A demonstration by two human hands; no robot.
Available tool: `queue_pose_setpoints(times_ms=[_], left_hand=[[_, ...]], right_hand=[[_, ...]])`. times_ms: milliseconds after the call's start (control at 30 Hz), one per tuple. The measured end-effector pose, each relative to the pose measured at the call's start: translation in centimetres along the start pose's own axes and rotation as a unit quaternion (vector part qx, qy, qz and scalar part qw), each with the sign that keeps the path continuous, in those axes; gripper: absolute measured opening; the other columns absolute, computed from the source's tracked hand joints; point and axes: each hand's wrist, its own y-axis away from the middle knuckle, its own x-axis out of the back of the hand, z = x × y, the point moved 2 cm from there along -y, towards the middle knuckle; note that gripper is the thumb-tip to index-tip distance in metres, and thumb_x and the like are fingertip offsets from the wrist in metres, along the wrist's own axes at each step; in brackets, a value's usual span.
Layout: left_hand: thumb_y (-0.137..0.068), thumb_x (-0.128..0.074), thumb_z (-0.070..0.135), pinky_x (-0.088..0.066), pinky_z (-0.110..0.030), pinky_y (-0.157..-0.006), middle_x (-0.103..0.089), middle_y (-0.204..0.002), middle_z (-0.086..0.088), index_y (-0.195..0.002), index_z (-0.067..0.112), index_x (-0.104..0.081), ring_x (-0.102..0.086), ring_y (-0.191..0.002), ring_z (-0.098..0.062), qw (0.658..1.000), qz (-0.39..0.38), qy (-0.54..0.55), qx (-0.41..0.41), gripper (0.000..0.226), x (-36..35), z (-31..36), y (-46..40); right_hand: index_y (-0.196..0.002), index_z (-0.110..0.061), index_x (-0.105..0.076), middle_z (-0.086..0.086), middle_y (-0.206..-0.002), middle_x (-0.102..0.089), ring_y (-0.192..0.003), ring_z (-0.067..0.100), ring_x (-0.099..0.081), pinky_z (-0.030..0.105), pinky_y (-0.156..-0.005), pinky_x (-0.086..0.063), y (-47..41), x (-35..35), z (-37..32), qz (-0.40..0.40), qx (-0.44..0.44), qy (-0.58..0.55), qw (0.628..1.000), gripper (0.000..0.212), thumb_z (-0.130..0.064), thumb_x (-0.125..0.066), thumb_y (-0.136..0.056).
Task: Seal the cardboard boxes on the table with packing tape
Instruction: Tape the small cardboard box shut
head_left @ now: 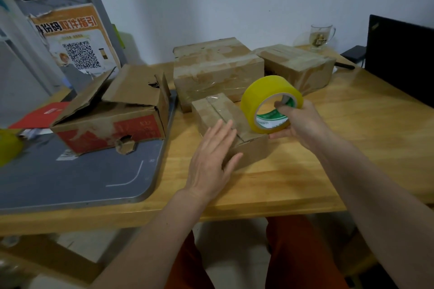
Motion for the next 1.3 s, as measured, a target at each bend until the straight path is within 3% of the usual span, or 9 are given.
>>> queue_pose_setpoints(times_ms=[133,300,533,733,867,1033,1100,1167,1300], left_hand=[[-0.089,-0.066,0.022,-0.04,-0.042,-0.112,-0.064,-0.13,-0.014,-0.125,0.0,-0.064,-0.057,-0.127,-0.025,0.997,0.038,-0.014,-0.065,0.042,-0.4,0.6,-0.3],[-0.084,-0.078,0.011,-0.048,-0.037,-0.104,-0.072,-0.115,-0.012,-0.112,0.002,-0.073,-0.069,-0.109,-0.023,0.996,0.065,-0.034,-0.055,0.03,-0.5,0.8,-0.8],[-0.08,-0.082,0.013,-0.052,-0.036,-0.099,-0.073,-0.112,-0.01,-0.108,0.004,-0.075,-0.07,-0.107,-0.021,0.996,0.066,-0.039,-0.033,0.029,-0.3,0.9,-0.8],[-0.082,-0.079,0.016,-0.048,-0.031,-0.1,-0.074,-0.111,-0.008,-0.107,0.005,-0.076,-0.07,-0.106,-0.02,0.997,0.06,-0.047,-0.024,0.028,-0.2,1.0,-0.9],[-0.083,-0.078,0.016,-0.049,-0.033,-0.098,-0.073,-0.112,-0.009,-0.109,0.005,-0.075,-0.07,-0.106,-0.022,0.998,0.043,-0.051,-0.019,0.029,-0.1,1.2,-0.9],[-0.09,-0.055,0.05,-0.045,-0.034,-0.076,-0.064,-0.104,-0.004,-0.119,0.016,-0.07,-0.055,-0.095,-0.023,0.989,-0.079,-0.119,0.029,0.047,0.6,2.7,-3.8],[-0.095,-0.05,0.049,-0.042,-0.036,-0.09,-0.058,-0.123,-0.004,-0.135,0.017,-0.059,-0.05,-0.114,-0.023,0.977,-0.16,-0.138,0.01,0.052,-0.3,3.3,-5.1],[-0.103,-0.044,0.039,-0.026,-0.031,-0.112,-0.041,-0.154,0.002,-0.151,0.018,-0.039,-0.033,-0.142,-0.017,0.971,-0.207,-0.123,-0.004,0.053,-1.1,3.0,-5.3],[-0.106,-0.033,0.038,-0.003,-0.028,-0.121,-0.018,-0.164,0.009,-0.157,0.025,-0.02,-0.01,-0.152,-0.009,0.963,-0.243,-0.11,0.031,0.054,-1.4,2.4,-5.2]], right_hand=[[-0.104,-0.021,-0.061,0.007,-0.117,-0.059,-0.097,0.03,-0.062,0.038,-0.05,-0.057,-0.1,-0.2,-0.2,-0.014,0.011,0.01,1.0,0.009,-0.017,-0.06,-0.095],[-0.117,-0.009,-0.059,0.012,-0.11,-0.066,-0.09,0.027,-0.069,0.036,-0.055,-0.058,0.1,-0.5,0.5,-0.013,0.009,0.017,1.0,0.032,-0.021,-0.068,-0.089],[-0.105,-0.02,-0.062,0.009,-0.113,-0.062,-0.091,0.028,-0.066,0.037,-0.054,-0.058,0.0,-0.5,0.1,0.006,0.024,0.03,0.999,0.013,-0.028,-0.057,-0.097],[-0.116,-0.008,-0.056,0.015,-0.117,-0.057,-0.082,0.039,-0.067,0.043,-0.053,-0.058,-0.3,2.0,1.1,0.059,-0.035,0.005,0.998,0.028,-0.025,-0.06,-0.095],[-0.123,-0.005,-0.047,0.015,-0.106,-0.055,-0.061,0.038,-0.069,0.045,-0.052,-0.058,-0.4,2.2,2.3,0.05,-0.103,-0.031,0.993,0.032,-0.018,-0.06,-0.095],[-0.135,-0.003,-0.041,0.024,-0.124,-0.053,-0.075,0.042,-0.067,0.044,-0.05,-0.057,-0.7,2.2,2.6,0.04,-0.147,-0.03,0.988,0.045,-0.014,-0.06,-0.095],[-0.136,-0.003,-0.04,0.023,-0.127,-0.052,-0.077,0.042,-0.067,0.044,-0.049,-0.056,-0.9,2.3,2.7,0.047,-0.15,-0.033,0.987,0.047,-0.012,-0.06,-0.094],[-0.137,-0.003,-0.038,0.026,-0.125,-0.052,-0.072,0.044,-0.067,0.043,-0.047,-0.057,-0.7,2.5,2.9,0.043,-0.158,-0.029,0.986,0.048,-0.011,-0.059,-0.095],[-0.136,0.001,-0.036,0.03,-0.113,-0.059,-0.065,0.043,-0.068,0.043,-0.049,-0.058,-0.3,2.7,3.2,0.021,-0.171,-0.025,0.985,0.05,-0.013,-0.06,-0.095]])
